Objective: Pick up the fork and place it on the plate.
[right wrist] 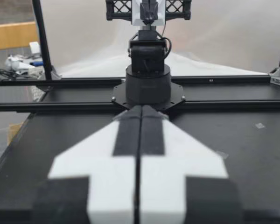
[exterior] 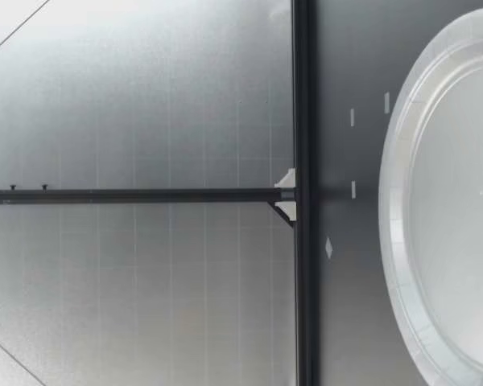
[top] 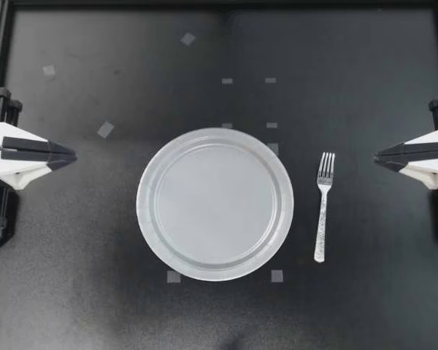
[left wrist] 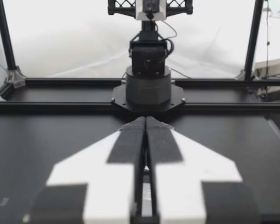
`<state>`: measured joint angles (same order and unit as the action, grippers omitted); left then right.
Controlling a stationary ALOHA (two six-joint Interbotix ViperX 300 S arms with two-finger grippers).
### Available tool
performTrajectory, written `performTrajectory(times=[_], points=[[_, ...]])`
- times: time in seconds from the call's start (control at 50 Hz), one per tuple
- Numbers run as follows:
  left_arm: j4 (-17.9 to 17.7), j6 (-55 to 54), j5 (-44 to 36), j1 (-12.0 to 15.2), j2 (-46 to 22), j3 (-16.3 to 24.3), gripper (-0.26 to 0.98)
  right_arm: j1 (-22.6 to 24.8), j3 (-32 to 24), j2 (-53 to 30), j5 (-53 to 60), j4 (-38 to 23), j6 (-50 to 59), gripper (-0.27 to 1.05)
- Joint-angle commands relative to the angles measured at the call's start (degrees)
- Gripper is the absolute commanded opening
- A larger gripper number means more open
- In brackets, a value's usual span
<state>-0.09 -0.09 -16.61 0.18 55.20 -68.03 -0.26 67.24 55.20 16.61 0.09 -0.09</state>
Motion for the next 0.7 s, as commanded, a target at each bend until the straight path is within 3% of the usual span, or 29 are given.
performTrajectory(times=[0.0, 0.08, 0.24, 0.4, 0.46, 0.56, 0.68], points=[[-0.1, 0.2, -1.8, 0.7, 1.5, -1.0, 0.12, -0.4, 0.2, 0.0, 0.5, 0.0, 0.0, -0.05], [-0.2, -0.4, -2.3, 0.7, 3.4, -1.8, 0.02, -0.4, 1.0, 1.2, 0.7, 0.3, 0.6, -0.08], [-3.7, -1.2, 0.3, 0.7, 3.6, -1.8, 0.02, -0.4, -2.7, 2.5, -3.4, 4.7, 4.5, -0.08], [-3.9, -1.6, 4.5, 0.7, 1.9, -1.7, 0.02, -1.2, -14.6, -0.9, -34.5, 3.6, 4.8, -0.07], [-4.0, -1.6, 4.0, 0.8, 1.8, -1.3, 0.02, -1.9, -17.2, -2.8, -39.9, 3.9, 5.7, -0.06], [-4.0, -1.6, 3.9, 0.7, 1.8, -0.7, 0.02, -4.7, -20.1, -6.2, -42.9, 5.7, 11.7, 0.06], [-4.0, -1.4, 3.9, 0.7, 1.7, -0.7, 0.05, -8.8, -22.1, -9.1, -49.5, 7.5, 23.1, 0.35]])
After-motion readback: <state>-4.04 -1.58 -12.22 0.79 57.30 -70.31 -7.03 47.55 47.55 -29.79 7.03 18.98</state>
